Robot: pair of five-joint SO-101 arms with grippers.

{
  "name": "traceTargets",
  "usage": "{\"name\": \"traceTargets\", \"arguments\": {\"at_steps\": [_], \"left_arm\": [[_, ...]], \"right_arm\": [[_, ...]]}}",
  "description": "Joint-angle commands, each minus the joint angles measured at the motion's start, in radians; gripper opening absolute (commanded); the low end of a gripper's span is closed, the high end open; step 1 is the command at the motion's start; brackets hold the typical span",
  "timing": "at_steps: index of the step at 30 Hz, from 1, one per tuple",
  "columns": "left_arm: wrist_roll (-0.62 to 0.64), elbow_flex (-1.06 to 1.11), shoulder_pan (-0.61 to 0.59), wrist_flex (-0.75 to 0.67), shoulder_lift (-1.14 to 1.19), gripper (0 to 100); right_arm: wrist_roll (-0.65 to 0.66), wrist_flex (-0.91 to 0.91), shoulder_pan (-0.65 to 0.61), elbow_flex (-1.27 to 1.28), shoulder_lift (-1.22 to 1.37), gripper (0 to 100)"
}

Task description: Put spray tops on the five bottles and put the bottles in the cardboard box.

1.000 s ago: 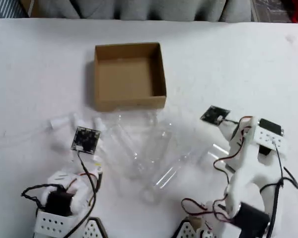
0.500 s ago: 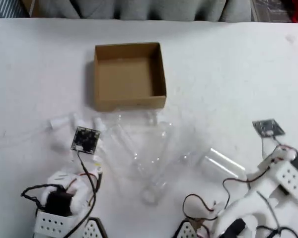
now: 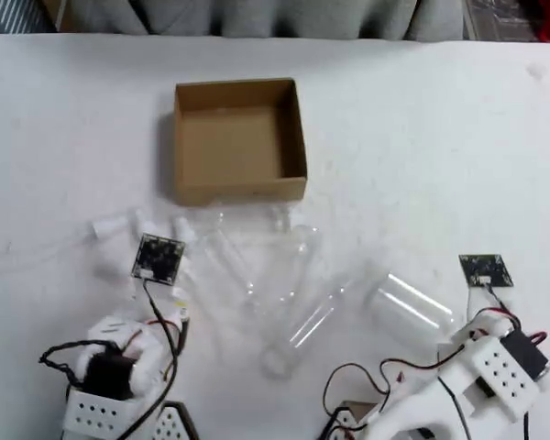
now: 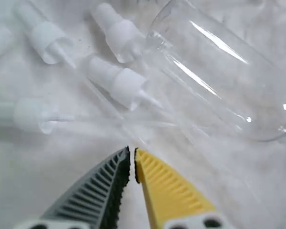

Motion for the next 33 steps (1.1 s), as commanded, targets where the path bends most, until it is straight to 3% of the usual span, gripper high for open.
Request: {"name": "traceTargets", "arguments": {"at_steps": [1,5,24,33], "left_arm": [[-0.003,-0.003,-0.002,0.003,-0.012,2],[-0.003,-0.003,-0.002,0.003,-0.012,2],[-0.005,-0.009,0.008,0.003,-0.012,2],[-0.006,-0.287,0.002,-0.009,-0.012,2]], "right_arm": [[-0.075,-0.03,-0.012,0.032,-0.025,2.4],[-0.187,-0.088,-0.022,0.04,-0.033,2.4],[-0.17,-0.124,-0.024,0.075,-0.022,2.5],[-0.17,-0.127,-0.025,0.075,-0.022,2.5]]}}
